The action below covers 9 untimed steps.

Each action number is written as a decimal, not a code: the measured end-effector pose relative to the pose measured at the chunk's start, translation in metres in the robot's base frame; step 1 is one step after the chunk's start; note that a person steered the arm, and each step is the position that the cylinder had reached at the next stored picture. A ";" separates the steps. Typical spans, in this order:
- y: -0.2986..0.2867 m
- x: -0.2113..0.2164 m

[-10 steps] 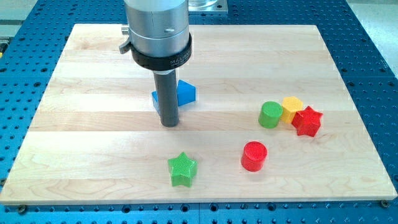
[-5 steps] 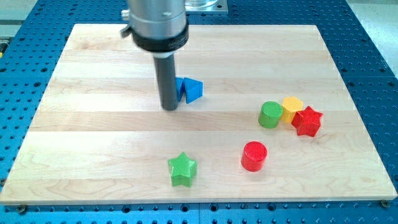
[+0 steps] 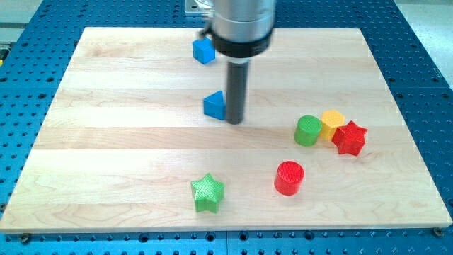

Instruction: Move both the blue blocks to the top center of the board

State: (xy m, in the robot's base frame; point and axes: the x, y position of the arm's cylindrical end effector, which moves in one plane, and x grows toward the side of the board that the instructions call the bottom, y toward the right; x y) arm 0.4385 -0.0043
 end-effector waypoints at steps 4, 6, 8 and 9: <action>-0.088 -0.082; -0.050 -0.167; -0.087 -0.153; -0.133 -0.098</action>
State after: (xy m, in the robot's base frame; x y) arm 0.3410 -0.1373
